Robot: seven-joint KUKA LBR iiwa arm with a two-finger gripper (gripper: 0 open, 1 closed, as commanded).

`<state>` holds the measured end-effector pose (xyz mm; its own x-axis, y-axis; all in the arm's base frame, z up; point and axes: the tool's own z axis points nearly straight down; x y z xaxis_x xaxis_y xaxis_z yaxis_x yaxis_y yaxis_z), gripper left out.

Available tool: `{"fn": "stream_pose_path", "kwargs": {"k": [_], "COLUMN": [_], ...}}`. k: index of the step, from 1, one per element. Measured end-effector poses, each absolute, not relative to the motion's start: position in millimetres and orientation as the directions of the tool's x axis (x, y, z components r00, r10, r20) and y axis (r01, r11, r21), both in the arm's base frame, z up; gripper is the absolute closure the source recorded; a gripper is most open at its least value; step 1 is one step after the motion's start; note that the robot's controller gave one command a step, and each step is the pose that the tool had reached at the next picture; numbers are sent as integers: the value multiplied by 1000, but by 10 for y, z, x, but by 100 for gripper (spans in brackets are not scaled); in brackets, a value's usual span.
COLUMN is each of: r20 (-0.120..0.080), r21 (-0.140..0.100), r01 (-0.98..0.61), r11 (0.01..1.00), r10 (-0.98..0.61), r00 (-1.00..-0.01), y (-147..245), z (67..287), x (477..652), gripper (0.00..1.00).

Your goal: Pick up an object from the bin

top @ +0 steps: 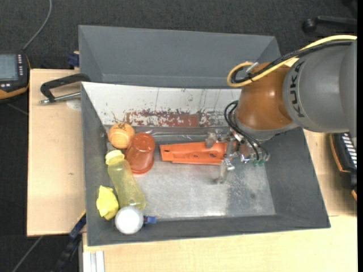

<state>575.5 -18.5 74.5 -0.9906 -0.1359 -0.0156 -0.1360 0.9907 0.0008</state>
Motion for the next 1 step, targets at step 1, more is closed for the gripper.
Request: {"fn": "stream_pose_path", "kwargs": {"k": [1], "r20": [-17], "r21": [0], "r01": [-108], "r11": [994], "r10": [-108], "r00": [-994], "y": [-40], "z": [722], "x": [5775], "gripper": [0]}}
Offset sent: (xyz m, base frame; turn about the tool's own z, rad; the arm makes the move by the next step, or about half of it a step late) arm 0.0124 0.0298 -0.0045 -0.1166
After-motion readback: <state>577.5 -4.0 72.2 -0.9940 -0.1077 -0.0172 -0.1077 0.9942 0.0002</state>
